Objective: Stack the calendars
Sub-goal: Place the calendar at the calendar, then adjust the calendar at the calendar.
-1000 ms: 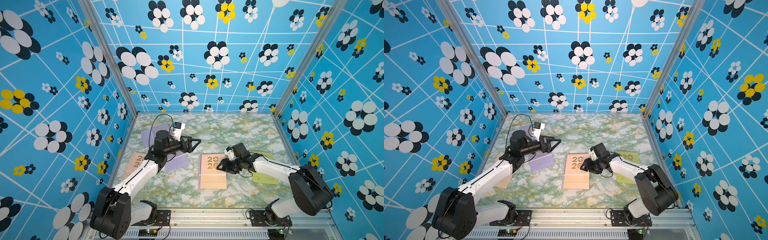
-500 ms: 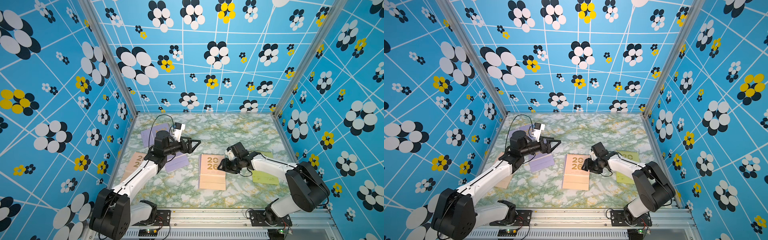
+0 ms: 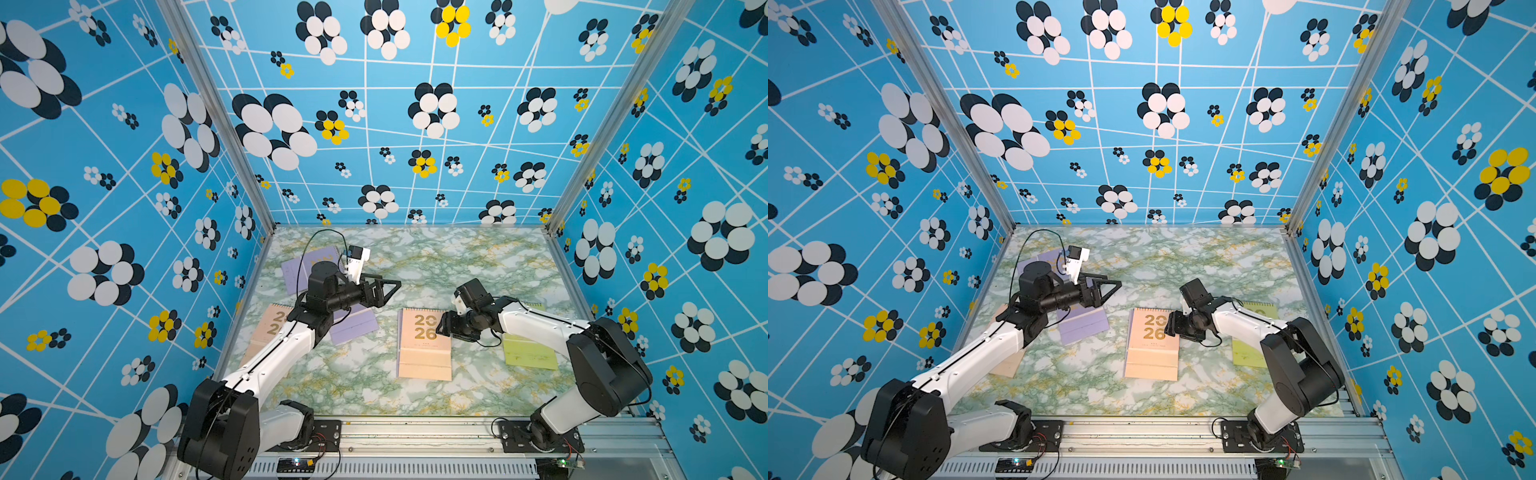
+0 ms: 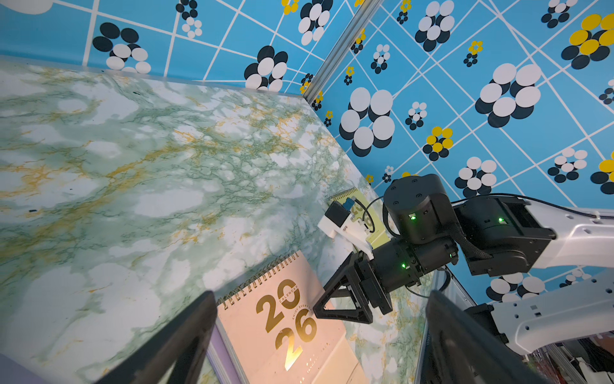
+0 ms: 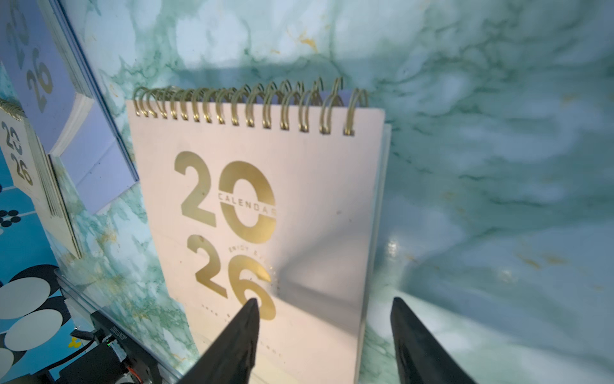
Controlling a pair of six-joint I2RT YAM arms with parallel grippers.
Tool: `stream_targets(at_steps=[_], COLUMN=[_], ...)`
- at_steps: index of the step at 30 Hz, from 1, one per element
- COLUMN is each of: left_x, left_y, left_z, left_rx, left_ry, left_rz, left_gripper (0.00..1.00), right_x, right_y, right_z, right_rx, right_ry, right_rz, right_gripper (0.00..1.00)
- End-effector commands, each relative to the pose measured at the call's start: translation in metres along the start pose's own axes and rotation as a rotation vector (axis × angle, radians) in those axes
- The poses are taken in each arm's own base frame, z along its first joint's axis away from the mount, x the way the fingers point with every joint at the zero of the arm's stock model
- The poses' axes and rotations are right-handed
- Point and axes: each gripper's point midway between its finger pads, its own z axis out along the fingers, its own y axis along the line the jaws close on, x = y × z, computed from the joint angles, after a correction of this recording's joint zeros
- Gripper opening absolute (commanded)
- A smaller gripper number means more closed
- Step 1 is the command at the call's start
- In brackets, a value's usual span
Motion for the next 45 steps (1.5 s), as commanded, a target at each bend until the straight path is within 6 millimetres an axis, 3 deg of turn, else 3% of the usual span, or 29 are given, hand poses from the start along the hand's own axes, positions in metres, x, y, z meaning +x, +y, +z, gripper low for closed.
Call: stream_targets(at_steps=[1, 12, 30, 40, 45], left_x=[0.001, 0.003, 0.003, 0.003, 0.014], left_y=[-0.003, -0.002, -0.001, 0.000, 0.012], left_z=[-0.003, -0.003, -0.002, -0.001, 0.001], left_rx=[-0.004, -0.009, -0.010, -0.013, -0.067], left_ry=[-0.002, 0.005, 0.006, 0.009, 0.039], left_rz=[0.024, 0.025, 0.025, 0.021, -0.026], left_gripper=[0.99, 0.99, 1.00, 1.00, 1.00], right_x=[-0.005, -0.018, -0.021, -0.023, -0.030], right_y=[-0.001, 0.009, 0.025, 0.021, 0.016], right_z=[-0.001, 0.003, 0.001, 0.002, 0.000], right_rx=[0.042, 0.050, 0.021, 0.052, 0.090], right_ry=[-0.001, -0.015, -0.026, -0.032, -0.054], right_rz=[-0.022, -0.040, -0.079, -0.079, -0.078], right_gripper=[0.65, 0.65, 0.65, 0.65, 0.66])
